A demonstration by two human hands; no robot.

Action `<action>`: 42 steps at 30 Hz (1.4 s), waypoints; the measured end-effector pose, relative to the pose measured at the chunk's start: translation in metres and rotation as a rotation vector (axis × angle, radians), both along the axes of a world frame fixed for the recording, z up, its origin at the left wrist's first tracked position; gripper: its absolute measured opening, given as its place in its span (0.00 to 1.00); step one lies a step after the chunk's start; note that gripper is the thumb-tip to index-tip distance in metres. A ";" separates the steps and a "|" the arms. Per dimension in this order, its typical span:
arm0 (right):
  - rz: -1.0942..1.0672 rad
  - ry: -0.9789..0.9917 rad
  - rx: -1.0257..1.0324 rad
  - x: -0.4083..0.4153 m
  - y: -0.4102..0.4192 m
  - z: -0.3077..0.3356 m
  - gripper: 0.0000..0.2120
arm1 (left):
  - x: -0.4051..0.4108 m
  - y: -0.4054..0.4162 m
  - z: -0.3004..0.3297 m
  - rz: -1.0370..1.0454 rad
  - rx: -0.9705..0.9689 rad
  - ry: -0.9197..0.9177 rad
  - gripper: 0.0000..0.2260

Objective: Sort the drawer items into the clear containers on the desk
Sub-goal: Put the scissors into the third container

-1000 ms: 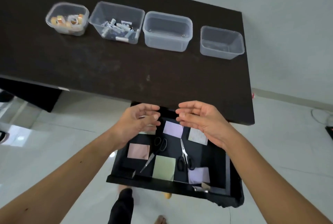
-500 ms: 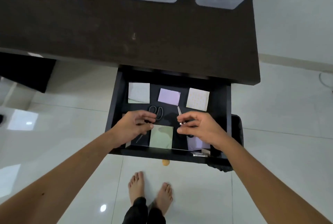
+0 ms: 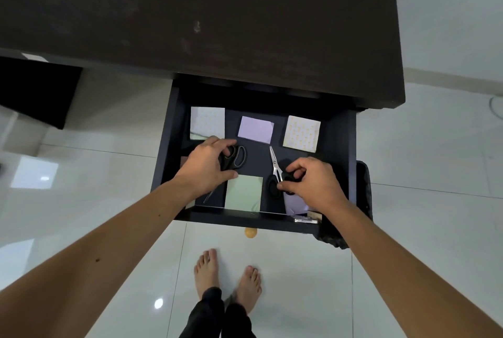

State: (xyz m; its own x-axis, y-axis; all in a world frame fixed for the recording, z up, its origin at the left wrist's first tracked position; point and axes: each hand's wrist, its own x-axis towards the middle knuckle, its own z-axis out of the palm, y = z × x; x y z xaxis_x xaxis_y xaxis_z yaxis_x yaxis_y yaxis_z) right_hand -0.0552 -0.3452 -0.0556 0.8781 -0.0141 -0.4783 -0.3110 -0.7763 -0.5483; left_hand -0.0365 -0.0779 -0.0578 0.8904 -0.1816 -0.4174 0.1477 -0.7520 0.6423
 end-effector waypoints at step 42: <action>-0.384 0.147 0.891 -0.001 -0.004 0.037 0.12 | 0.011 0.007 0.040 0.256 -0.328 0.041 0.18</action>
State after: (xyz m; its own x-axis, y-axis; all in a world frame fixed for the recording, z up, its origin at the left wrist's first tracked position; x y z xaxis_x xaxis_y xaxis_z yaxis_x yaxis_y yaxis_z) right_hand -0.0558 -0.3492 -0.0191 0.8200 0.1326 -0.5568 -0.5682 0.0713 -0.8198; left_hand -0.0257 -0.0709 -0.0181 0.9080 -0.0857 -0.4100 0.3336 -0.4440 0.8316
